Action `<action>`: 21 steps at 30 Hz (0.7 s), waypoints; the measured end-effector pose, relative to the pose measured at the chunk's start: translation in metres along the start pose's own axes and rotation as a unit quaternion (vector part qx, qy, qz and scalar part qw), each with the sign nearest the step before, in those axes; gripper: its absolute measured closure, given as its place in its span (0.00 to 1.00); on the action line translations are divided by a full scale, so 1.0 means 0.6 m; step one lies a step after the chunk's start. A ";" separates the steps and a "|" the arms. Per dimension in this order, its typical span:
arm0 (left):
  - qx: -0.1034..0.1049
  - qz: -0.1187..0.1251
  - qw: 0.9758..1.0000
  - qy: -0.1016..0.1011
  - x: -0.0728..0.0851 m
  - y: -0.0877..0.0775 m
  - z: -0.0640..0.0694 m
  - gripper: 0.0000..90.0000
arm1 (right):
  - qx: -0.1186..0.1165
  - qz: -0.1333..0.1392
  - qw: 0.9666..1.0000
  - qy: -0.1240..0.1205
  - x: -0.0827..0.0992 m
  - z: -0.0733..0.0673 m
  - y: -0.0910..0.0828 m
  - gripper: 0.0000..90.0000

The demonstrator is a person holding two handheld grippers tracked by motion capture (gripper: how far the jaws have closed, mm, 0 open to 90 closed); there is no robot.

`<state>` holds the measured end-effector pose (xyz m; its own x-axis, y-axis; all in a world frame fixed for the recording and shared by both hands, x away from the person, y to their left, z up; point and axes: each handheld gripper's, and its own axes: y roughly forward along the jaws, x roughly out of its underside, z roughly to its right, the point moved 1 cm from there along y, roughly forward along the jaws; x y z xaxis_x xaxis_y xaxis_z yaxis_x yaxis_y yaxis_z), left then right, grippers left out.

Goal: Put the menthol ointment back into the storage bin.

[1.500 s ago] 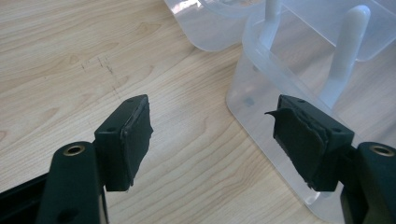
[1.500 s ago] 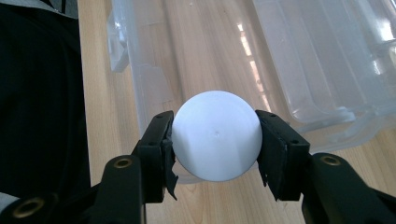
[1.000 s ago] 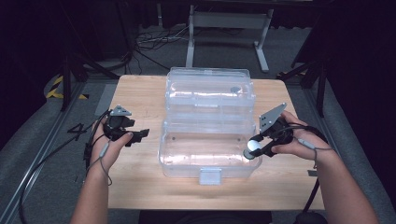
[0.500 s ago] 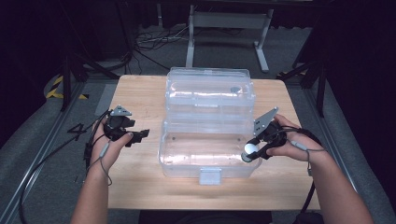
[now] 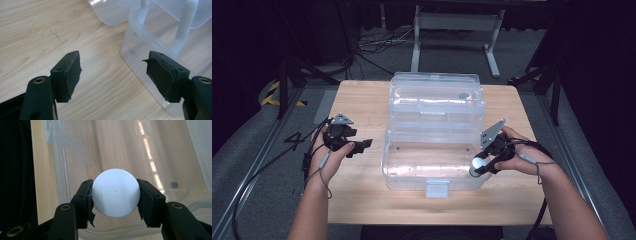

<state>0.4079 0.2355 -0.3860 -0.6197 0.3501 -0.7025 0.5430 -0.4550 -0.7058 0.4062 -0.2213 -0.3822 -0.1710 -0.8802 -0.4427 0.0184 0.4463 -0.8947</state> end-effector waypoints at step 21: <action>0.001 -0.008 1.000 0.002 0.001 0.004 0.000 0.31 | -0.008 -0.031 0.999 -0.006 -0.007 -0.005 0.027 0.56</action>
<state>0.4086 0.2344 -0.3880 -0.6263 0.3612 -0.6908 0.5310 -0.4512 -0.7173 0.4041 -0.2097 -0.3943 -0.1598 -0.9077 -0.3879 -0.0071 0.3940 -0.9191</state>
